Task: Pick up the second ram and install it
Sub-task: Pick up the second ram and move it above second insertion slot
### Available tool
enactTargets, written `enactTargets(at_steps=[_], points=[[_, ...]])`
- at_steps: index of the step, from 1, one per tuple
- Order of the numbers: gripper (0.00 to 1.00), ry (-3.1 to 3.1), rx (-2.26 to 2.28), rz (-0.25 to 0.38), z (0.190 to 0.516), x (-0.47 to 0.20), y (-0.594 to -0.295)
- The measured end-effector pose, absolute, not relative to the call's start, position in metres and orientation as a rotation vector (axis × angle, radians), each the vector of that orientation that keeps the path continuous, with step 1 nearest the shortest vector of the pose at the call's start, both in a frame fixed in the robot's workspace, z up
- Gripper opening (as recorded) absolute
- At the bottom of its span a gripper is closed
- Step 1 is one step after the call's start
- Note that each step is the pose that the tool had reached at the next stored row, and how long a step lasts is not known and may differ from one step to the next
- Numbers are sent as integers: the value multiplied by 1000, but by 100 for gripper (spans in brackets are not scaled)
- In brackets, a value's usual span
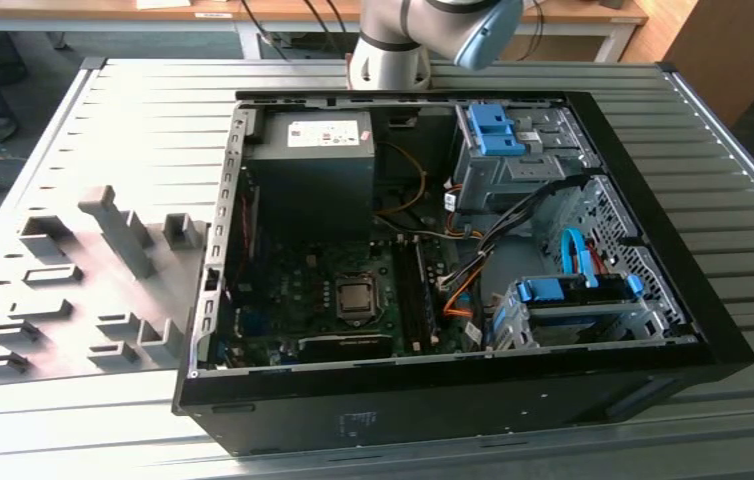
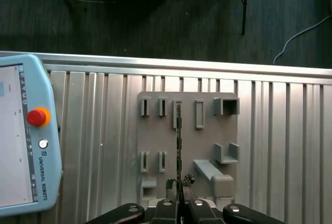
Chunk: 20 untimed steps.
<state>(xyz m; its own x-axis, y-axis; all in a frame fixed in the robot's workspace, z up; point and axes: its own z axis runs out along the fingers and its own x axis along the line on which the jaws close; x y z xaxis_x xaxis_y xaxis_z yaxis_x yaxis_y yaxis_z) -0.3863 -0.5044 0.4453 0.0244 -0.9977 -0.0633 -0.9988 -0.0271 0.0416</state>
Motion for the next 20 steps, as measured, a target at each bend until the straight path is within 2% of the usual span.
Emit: enactTargets(at_steps=[20], points=[[14, 2183, -2240, 121, 416, -296, -504]])
